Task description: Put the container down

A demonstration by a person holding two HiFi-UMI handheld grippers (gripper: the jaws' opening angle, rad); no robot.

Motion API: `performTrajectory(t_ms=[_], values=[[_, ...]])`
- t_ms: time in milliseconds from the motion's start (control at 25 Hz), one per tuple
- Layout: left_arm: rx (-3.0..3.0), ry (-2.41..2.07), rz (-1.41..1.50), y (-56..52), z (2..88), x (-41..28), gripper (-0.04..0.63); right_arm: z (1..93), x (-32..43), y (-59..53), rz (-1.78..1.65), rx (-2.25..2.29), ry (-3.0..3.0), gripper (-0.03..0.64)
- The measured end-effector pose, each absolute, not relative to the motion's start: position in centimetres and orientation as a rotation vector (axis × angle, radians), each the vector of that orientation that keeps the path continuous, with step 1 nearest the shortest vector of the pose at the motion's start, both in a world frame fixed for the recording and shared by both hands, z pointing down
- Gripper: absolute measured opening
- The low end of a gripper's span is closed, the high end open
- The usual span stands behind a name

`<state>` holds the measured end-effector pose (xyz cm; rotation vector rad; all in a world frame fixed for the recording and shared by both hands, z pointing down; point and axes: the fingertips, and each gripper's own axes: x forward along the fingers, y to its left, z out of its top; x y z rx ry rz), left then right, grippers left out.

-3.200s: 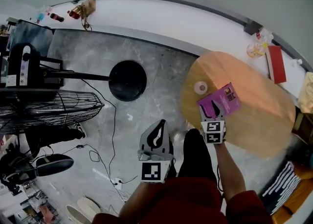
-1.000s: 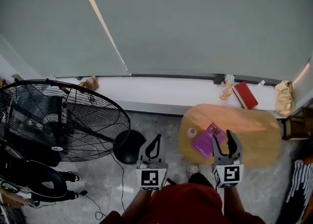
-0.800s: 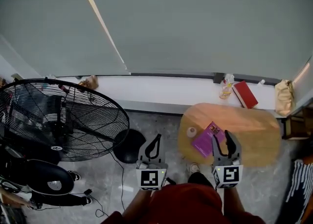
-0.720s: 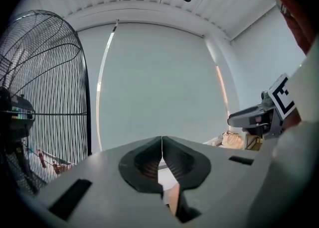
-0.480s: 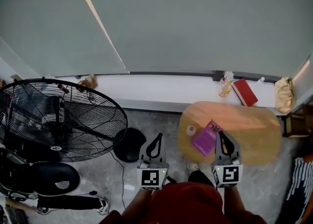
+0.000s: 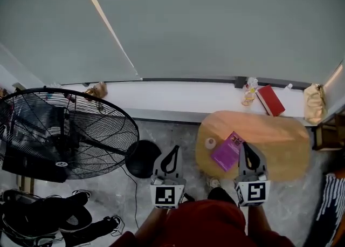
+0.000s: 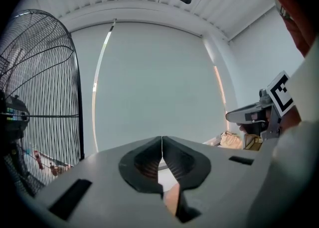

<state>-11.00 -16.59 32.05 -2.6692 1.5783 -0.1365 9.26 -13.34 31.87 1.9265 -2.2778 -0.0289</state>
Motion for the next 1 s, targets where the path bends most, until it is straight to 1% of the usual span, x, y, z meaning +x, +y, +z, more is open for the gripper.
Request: performTrajectory(t_ms=[240, 1000], values=[[-2.64, 1.594, -0.142, -16.9, 31.8, -11.4, 0.009, 30.5, 9.3, -14.0, -0.092, 1.954, -2.292, -0.003], [-2.624, 1.66, -0.183, -16.5, 32.5, -12.1, 0.009, 32.7, 9.9, -14.8, -0.015, 1.921, -2.277, -0.003]])
